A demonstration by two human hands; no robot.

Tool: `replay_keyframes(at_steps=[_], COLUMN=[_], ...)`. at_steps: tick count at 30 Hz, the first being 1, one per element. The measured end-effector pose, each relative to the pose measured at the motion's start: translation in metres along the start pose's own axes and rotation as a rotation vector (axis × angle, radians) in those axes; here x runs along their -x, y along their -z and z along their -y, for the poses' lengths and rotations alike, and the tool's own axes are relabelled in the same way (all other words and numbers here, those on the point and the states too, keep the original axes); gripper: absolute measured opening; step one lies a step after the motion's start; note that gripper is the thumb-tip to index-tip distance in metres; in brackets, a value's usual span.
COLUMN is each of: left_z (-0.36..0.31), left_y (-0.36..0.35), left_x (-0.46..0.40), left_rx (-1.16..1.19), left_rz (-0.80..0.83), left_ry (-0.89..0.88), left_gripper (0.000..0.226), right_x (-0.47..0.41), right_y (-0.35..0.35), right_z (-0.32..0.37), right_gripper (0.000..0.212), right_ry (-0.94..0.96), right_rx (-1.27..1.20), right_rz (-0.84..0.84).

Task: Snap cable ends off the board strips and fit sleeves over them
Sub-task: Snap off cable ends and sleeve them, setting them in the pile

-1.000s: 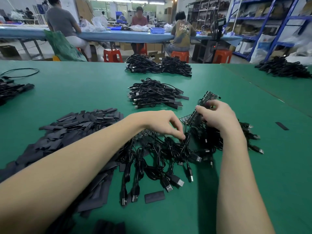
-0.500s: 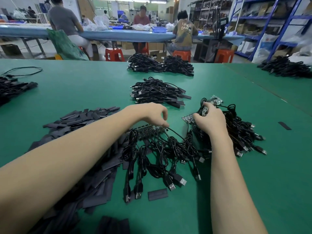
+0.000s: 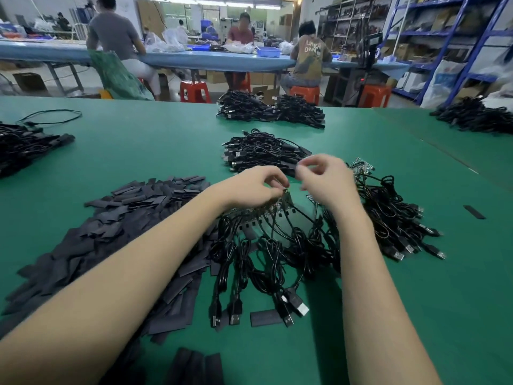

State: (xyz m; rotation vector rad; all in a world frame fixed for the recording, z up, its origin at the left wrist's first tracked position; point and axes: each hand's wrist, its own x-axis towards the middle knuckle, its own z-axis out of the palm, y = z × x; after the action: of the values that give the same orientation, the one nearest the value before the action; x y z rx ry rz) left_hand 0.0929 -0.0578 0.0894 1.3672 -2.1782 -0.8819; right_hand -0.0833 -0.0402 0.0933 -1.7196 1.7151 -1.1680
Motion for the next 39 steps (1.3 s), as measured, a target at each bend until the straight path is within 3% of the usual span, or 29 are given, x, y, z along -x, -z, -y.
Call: replay_keyframes(at_steps=[3, 5, 8, 15, 20, 26, 31, 35, 39], left_z=[0.01, 0.019, 0.034, 0.039, 0.039, 0.047, 0.047, 0.046, 0.045], left_y=[0.004, 0.003, 0.001, 0.005, 0.004, -0.004, -0.004, -0.011, -0.016], left_x=[0.018, 0.027, 0.033, 0.03, 0.031, 0.027, 0.027, 0.028, 0.028], left_rx=[0.128, 0.126, 0.104, 0.233, 0.352, 0.401, 0.444, 0.557, 0.621], left_rz=[-0.115, -0.153, -0.157, -0.05, 0.012, 0.007, 0.034, 0.071, 0.091], left_ry=[-0.032, -0.028, 0.032, 0.021, -0.011, 0.007, -0.023, -0.068, -0.087], left_gripper=[0.016, 0.013, 0.007, 0.01, 0.015, 0.012, 0.011, 0.021, 0.023], right_x=[0.004, 0.005, 0.009, 0.014, 0.013, 0.013, 0.012, 0.014, 0.018], right_y=[-0.016, -0.021, -0.022, -0.014, -0.009, -0.019, -0.016, -0.018, -0.015], right_z=[-0.003, -0.009, -0.015, -0.013, -0.013, -0.015, -0.017, -0.019, -0.02], right_gripper=[0.016, 0.018, 0.011, 0.022, 0.027, 0.029, 0.023, 0.018, 0.023], right_ry=[-0.061, -0.099, -0.168, -0.265, -0.25, -0.288, -0.322, -0.378, -0.552], right_rx=[-0.075, -0.199, -0.377, -0.553, -0.588, -0.542, -0.613, -0.709, -0.987], right_rz=[0.39, 0.47, 0.496, 0.614, 0.681, 0.561, 0.604, 0.689, 0.674])
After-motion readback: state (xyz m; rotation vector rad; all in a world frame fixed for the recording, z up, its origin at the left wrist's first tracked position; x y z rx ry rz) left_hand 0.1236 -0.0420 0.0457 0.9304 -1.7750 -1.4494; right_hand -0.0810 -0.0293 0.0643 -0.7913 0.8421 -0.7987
